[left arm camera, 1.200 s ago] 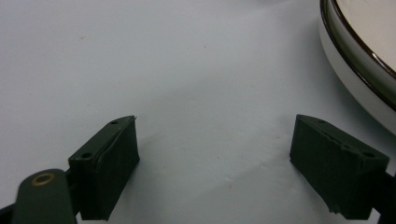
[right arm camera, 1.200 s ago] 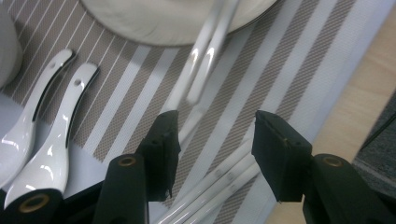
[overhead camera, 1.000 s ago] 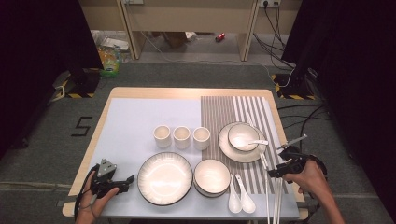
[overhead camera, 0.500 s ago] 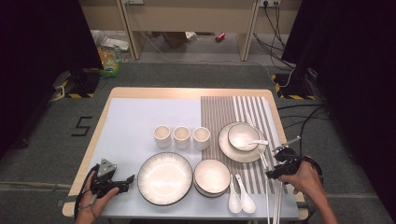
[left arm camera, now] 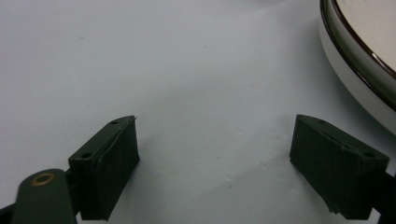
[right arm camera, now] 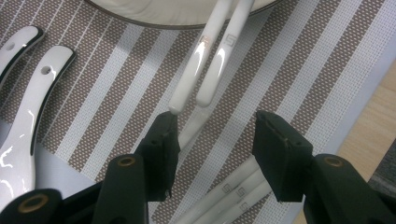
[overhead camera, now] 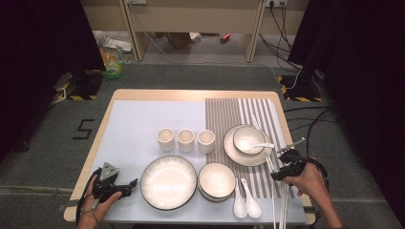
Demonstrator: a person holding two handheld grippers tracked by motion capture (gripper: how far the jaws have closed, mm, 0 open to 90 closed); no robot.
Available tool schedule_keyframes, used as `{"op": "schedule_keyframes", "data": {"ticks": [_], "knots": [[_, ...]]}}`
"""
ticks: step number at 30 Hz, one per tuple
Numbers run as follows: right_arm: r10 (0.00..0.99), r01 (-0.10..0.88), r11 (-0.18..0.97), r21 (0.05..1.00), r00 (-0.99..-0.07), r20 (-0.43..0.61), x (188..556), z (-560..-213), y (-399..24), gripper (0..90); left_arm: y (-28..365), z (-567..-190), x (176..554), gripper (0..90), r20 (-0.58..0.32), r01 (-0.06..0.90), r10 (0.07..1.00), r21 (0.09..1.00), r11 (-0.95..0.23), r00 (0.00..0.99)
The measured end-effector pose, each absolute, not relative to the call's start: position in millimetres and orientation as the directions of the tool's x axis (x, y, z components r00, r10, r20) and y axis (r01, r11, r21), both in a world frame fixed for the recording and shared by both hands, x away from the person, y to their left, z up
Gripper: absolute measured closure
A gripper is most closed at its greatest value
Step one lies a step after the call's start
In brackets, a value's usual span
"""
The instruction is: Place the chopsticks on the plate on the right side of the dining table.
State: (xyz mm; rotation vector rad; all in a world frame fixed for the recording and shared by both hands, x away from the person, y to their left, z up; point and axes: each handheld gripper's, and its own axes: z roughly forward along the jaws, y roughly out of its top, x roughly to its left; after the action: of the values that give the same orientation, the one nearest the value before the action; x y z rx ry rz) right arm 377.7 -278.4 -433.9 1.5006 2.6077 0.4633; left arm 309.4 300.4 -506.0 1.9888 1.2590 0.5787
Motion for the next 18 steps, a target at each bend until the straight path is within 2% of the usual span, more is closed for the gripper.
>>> {"op": "schedule_keyframes", "data": {"ticks": [10, 18], "knots": [[0.856, 0.826, 0.474, 0.303, -0.513, 0.060, 383, -434, -275, 50.4, 300, -506, 309, 14.3, 0.002, 0.590, 0.904, 0.757, -0.280, 0.427], [0.856, 0.811, 0.465, 0.355, -0.514, 0.055, 377, -415, -282, 50.0, 301, -505, 309, 14.3, -0.001, 0.599, 0.901, 0.748, -0.287, 0.433]]}}
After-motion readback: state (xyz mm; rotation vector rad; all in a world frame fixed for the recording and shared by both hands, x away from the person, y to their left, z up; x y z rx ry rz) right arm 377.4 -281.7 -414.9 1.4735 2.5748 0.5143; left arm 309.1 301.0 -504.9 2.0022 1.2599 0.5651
